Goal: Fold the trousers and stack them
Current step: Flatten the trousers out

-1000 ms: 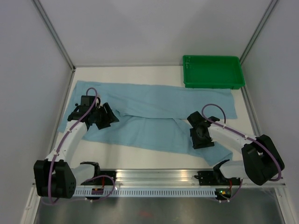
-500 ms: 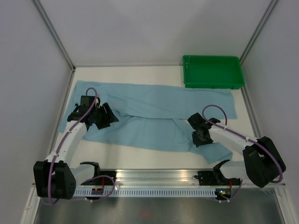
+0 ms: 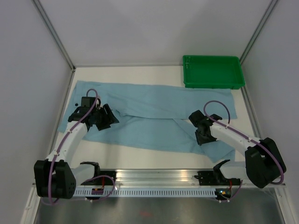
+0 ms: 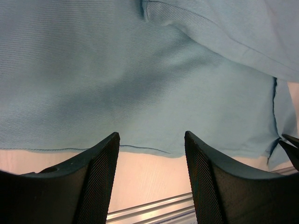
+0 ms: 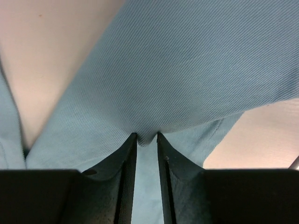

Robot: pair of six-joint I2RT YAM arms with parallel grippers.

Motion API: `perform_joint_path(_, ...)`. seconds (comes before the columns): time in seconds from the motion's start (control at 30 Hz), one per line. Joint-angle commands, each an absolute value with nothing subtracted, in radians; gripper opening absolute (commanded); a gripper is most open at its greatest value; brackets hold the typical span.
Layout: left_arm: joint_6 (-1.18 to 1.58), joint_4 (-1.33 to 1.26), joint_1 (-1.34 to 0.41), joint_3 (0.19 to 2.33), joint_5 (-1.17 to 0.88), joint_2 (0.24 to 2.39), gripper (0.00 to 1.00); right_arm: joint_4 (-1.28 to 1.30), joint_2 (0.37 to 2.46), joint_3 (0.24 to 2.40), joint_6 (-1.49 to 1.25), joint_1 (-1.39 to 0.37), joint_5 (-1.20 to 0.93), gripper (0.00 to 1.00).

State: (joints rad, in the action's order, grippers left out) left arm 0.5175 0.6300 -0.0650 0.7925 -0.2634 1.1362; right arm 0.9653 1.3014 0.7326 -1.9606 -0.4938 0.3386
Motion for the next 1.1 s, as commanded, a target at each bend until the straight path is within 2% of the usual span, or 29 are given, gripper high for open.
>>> perform_joint_path(0.0,0.499,0.600,-0.064,0.781,-0.267,1.138,0.64,0.976,1.275,0.692,-1.970,-0.485,0.344,0.31)
perform_joint_path(0.07,0.495,0.600,-0.064,0.781,-0.265,1.140,0.64,0.994,1.279,0.690,-1.956,-0.480,0.351,0.37)
perform_joint_path(0.3,0.494,0.598,-0.064,0.776,-0.264,1.144,0.64,1.038,1.281,0.698,-1.917,-0.437,0.413,0.43)
perform_joint_path(0.7,0.492,0.600,-0.064,0.770,-0.255,1.143,0.64,0.917,1.327,0.660,-1.898,-0.425,0.322,0.47)
perform_joint_path(0.8,0.494,0.601,-0.064,0.769,-0.253,1.143,0.64,0.900,1.330,0.660,-1.884,-0.423,0.328,0.38)
perform_joint_path(0.83,0.494,0.603,-0.064,0.769,-0.253,1.143,0.64,0.899,1.325,0.661,-1.876,-0.423,0.328,0.25)
perform_joint_path(0.93,0.495,0.606,-0.064,0.772,-0.252,1.143,0.64,0.932,1.301,0.687,-1.871,-0.423,0.350,0.00)
perform_joint_path(1.07,0.499,0.603,-0.064,0.775,-0.250,1.146,0.64,0.971,1.263,0.738,-1.849,-0.422,0.403,0.00)
